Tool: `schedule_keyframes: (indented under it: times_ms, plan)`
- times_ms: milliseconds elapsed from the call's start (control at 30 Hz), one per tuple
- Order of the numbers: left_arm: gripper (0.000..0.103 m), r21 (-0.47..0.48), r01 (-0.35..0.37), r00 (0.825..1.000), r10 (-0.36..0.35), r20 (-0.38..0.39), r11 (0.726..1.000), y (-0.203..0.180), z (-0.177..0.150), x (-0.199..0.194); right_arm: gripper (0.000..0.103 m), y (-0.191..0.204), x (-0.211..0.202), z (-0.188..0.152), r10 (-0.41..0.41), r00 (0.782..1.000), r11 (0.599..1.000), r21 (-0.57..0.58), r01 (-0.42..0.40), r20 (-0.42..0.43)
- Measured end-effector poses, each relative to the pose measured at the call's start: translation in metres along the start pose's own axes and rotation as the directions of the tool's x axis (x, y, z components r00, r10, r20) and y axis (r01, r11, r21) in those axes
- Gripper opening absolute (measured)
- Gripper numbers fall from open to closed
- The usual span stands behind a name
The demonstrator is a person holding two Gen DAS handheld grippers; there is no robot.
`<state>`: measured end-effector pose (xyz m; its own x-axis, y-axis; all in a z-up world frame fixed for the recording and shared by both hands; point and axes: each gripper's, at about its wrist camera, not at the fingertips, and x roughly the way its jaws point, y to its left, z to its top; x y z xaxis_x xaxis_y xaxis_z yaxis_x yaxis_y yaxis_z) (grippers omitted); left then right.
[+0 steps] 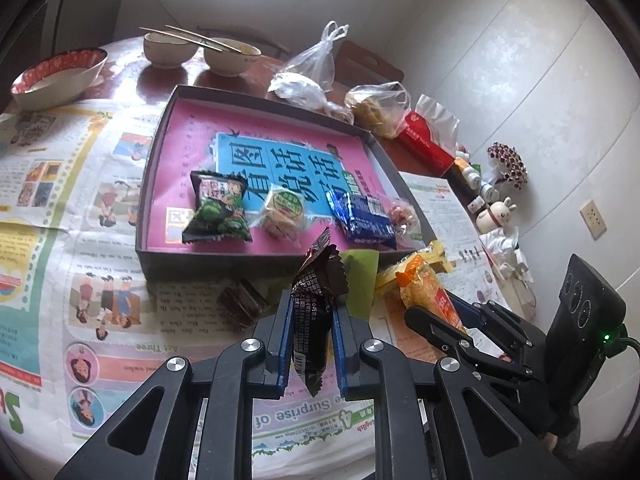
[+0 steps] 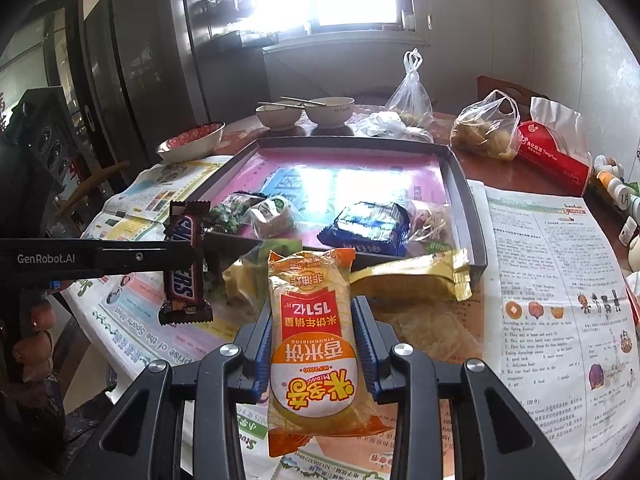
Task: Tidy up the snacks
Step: 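Lift both held snacks and carry them over the pink tray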
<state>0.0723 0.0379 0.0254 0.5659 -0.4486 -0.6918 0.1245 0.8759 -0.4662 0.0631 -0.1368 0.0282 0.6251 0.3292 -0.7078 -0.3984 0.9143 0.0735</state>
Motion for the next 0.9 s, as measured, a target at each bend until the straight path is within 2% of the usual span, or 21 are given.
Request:
schedule_keyframes:
  times_ms: [467,900]
  plan:
    - [0.017,-0.014,-0.014,0.999,0.015,0.038,1.0,0.005,0.023,-0.007,0.037,-0.001,0.006,0.017,0.007,1.0,1.0,0.005,-0.007,0.005]
    - [0.017,-0.025,-0.029,0.999,0.03,0.031,0.999,0.012,0.038,0.0,0.037,-0.004,0.014,0.029,0.01,1.0,1.0,0.016,-0.01,0.002]
